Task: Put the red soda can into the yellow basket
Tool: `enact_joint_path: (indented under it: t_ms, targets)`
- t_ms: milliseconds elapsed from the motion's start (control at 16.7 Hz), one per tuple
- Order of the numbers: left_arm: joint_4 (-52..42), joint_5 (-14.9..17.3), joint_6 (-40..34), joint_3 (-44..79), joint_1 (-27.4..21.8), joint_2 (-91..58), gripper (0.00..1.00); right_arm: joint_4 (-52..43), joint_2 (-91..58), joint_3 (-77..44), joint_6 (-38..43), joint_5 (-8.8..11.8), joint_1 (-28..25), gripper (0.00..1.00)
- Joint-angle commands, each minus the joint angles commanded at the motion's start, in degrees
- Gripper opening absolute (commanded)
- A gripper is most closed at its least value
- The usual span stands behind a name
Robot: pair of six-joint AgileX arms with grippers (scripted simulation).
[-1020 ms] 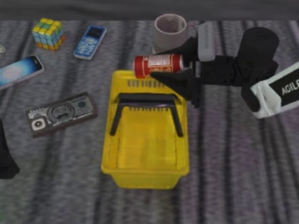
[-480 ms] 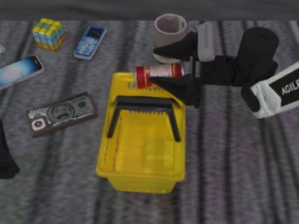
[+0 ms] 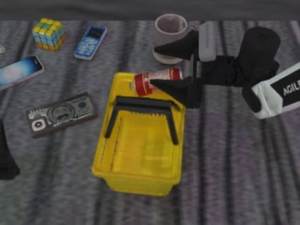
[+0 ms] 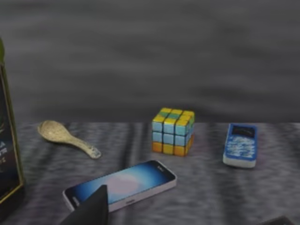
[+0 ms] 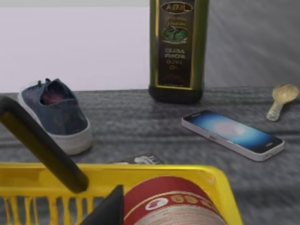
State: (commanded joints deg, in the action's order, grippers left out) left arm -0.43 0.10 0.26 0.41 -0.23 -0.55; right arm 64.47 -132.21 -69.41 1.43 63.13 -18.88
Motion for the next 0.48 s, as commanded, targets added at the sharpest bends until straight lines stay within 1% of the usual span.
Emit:
enact_joint_path:
  t_ms: [120, 240, 360, 480]
  targets:
    - [-2.16, 0.41, 1.33, 2.1, -1.09, -2.8, 1.0, -0.88, 2.49, 1.64, -0.36, -1.31, 0.37, 1.0]
    - [-5.88, 1.0, 3.65, 5.8, -2.87, -7.7, 1.0, -2.55, 6.92, 4.56, -0.95, -3.7, 1.13, 1.0]
    - [-11.05, 1.67, 6.87, 11.01, -5.2, -14.52, 1.0, -5.14, 13.11, 8.74, -1.72, -7.15, 2.31, 1.0]
    - [-17.28, 2.4, 10.74, 17.41, -7.92, -22.79, 1.0, -8.63, 20.78, 13.98, -2.54, -11.41, 3.81, 1.0]
